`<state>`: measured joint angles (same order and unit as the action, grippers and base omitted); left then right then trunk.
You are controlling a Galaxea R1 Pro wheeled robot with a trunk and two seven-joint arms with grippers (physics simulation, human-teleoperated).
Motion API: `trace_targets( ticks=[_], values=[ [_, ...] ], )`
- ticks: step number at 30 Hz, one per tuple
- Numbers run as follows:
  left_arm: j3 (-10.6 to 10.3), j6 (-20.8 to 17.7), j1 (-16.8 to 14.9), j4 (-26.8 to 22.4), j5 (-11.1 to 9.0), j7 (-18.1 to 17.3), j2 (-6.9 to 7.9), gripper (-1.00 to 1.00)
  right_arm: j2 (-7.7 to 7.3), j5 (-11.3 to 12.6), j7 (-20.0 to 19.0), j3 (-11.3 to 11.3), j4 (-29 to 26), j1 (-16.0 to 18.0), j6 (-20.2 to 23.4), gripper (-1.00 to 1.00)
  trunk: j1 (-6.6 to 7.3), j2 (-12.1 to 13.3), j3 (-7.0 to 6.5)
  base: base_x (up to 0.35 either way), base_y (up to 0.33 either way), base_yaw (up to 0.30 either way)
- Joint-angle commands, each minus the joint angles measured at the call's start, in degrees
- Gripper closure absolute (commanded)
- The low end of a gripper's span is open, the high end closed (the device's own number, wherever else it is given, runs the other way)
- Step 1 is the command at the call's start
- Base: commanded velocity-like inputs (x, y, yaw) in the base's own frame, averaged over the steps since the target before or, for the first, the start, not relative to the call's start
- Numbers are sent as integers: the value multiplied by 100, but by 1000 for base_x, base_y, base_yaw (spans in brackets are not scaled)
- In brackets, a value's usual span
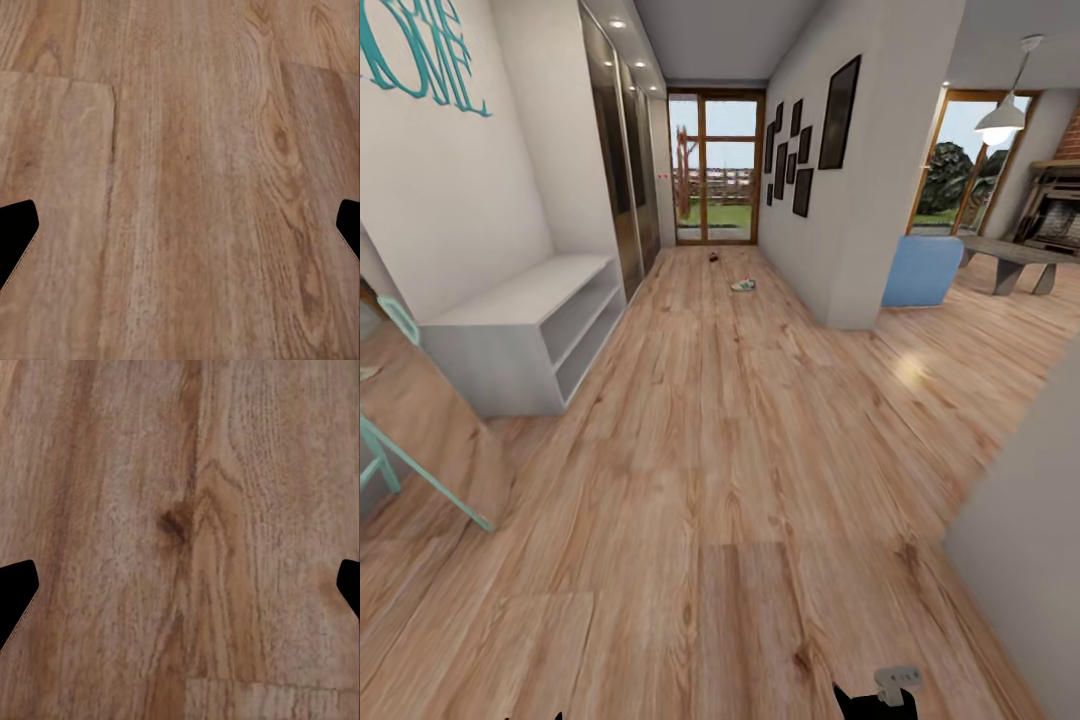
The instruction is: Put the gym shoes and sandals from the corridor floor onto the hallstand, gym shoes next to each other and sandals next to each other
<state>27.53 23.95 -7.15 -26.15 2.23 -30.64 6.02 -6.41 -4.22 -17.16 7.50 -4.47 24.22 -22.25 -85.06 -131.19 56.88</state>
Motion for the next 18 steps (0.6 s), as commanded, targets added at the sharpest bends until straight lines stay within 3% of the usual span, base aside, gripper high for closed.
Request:
trace_targets(
  ticks=[1, 18],
  values=[
    [45, 13, -6, 5, 24, -48, -4, -100, -1, -44, -24, 50, 5, 3, -17, -100, -2, -2, 5, 338, 0, 0],
    [46, 13, -5, 5, 23, -48, -4, -100, -1, -49, -24, 50, 7, 3, -19, -100, -2, -2, -22, 338, 0, 0]
  ],
)
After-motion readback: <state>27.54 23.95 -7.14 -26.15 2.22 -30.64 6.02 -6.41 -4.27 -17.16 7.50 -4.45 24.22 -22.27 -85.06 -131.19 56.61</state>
